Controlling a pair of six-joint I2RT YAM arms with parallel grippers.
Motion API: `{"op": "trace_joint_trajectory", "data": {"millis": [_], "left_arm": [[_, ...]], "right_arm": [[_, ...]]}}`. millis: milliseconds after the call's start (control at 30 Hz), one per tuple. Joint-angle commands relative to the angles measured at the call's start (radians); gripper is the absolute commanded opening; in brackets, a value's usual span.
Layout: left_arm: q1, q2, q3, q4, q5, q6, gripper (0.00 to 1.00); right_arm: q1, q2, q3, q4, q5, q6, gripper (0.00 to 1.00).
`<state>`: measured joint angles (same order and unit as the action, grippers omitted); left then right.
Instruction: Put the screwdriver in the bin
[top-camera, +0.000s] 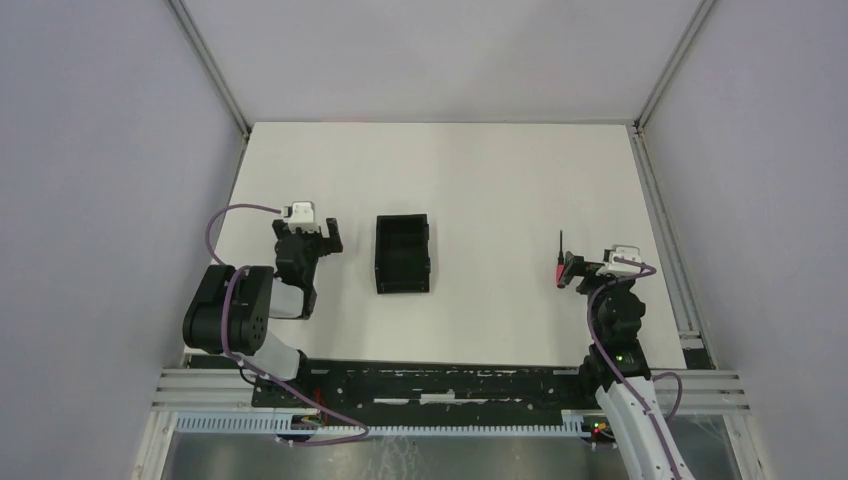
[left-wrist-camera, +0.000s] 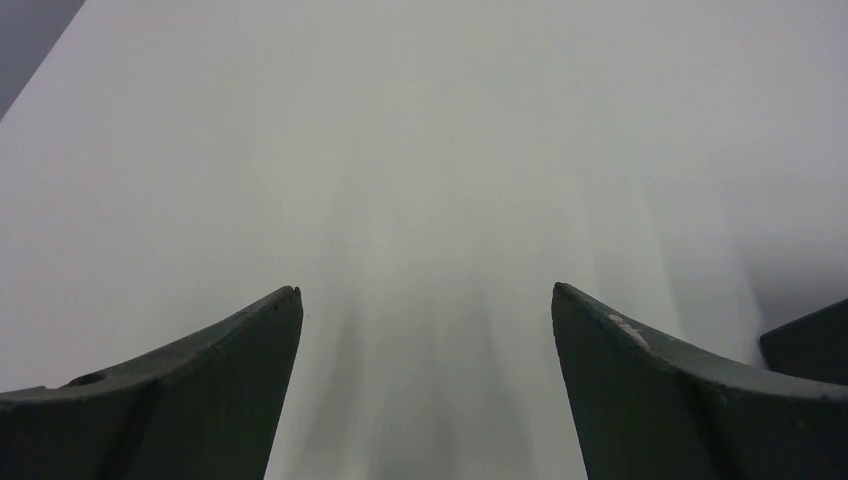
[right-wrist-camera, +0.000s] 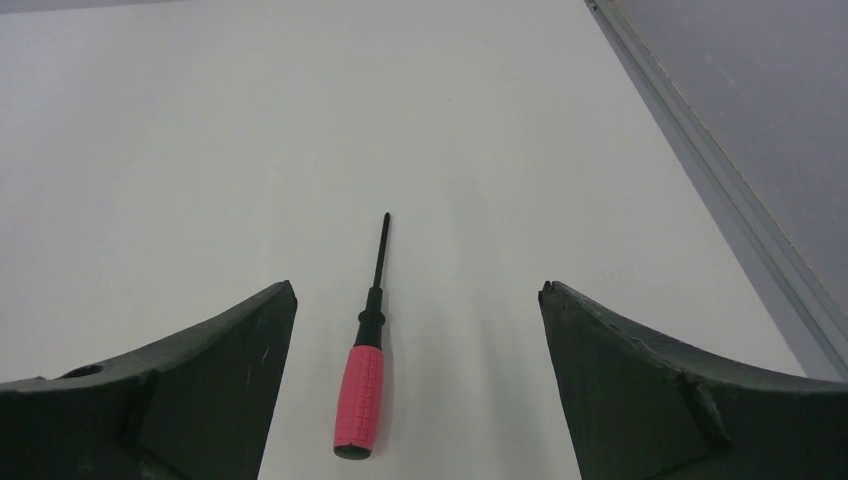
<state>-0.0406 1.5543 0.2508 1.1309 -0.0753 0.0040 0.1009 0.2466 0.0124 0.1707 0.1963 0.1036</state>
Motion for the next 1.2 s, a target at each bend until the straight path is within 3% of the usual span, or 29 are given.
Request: {"op": "trace_joint_trajectory", "data": {"millis": [0,100,233,300,467,567,733,1000,1067,1167], "left_arm": [[0.005,-0.019,0.001,0.035,0.004,-0.019,1.00],[0.006,-0.019,0.001,0.035,0.004,-0.019,1.00],[0.005,-0.019,0.001,0.035,0.006,-0.019,1.00],[0.004,-0.019,0.001,0.035,0.005,-0.019,1.00],[0.005,-0.019,0.001,0.033,0.005,-0.019,1.00],[0.005,-0.019,0.000,0.035,0.005,-0.019,1.00],[0.006,-0.019,0.001,0.035,0.005,-0.019,1.00],[0.005,-0.019,0.001,0.035,0.006,-0.019,1.00],[0.005,-0.019,0.001,0.035,0.006,-0.019,1.00],[0.005,-0.018,0.001,0.035,0.006,-0.019,1.00]], "right_arm": [[0.000,0.006,-0.019,0.023,0.073,0.033,0.98],[-0.001,0.031,0.040,0.014,0.115,0.080,0.98],[-0.001,0.169,0.249,-0.034,-0.040,0.011,0.98],[-0.001,0.307,0.444,-0.173,-0.044,-0.002,0.98],[-0.002,0.788,0.985,-0.715,0.024,-0.029,0.98],[-0.003,1.039,1.129,-0.852,-0.011,-0.078,0.98],[-0.003,1.223,1.057,-0.792,-0.084,-0.076,0.94],[-0.006,1.369,0.905,-0.687,-0.121,-0.057,0.66],[-0.008,1.382,0.878,-0.668,-0.109,-0.053,0.55],[-0.016,1.407,0.880,-0.667,-0.122,-0.059,0.27]]}}
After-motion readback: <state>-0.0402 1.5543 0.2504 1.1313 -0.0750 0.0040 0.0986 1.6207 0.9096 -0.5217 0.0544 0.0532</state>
